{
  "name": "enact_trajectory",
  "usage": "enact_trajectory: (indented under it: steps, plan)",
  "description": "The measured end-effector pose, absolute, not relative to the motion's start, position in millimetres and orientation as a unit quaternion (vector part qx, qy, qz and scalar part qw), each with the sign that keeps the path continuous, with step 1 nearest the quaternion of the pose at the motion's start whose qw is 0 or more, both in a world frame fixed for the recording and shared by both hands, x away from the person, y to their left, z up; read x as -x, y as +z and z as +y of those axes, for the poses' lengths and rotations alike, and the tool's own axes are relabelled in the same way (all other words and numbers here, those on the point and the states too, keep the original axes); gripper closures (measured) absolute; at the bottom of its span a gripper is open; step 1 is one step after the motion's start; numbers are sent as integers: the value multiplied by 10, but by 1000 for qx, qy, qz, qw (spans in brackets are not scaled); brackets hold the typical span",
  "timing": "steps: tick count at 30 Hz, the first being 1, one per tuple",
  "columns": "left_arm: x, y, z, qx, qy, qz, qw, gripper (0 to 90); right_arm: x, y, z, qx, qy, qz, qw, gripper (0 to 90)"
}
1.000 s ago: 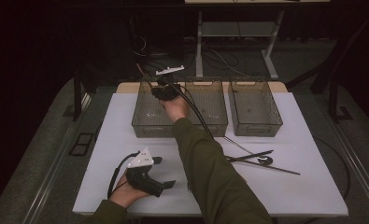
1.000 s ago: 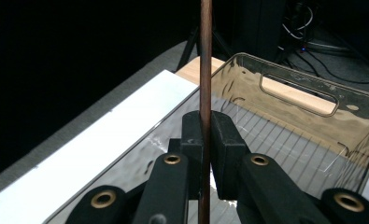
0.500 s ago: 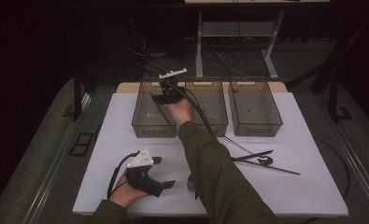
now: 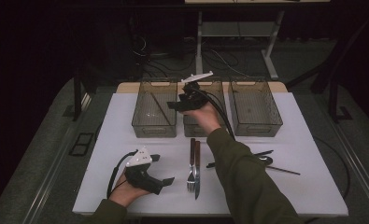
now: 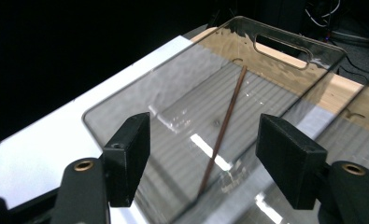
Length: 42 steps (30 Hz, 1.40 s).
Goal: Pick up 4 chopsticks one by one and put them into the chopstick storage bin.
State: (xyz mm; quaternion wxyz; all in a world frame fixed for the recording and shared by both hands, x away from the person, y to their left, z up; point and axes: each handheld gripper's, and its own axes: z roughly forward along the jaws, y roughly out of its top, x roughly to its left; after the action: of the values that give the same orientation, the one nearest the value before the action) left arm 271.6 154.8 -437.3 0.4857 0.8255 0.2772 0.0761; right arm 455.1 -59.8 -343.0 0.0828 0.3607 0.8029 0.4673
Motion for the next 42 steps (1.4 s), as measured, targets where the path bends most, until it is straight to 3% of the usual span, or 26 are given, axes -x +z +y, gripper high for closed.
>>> enact_trajectory:
  steps: [25, 42]
  plan:
    - [-2681, -4411, 1553, -832, 74, 276, 476, 0, -3988, -3567, -1721, -317, 488, 810, 73, 318]
    - [-2679, -4416, 1540, -832, 70, 276, 476, 0, -3567, -3700, -2191, -312, 481, 815, 78, 261]
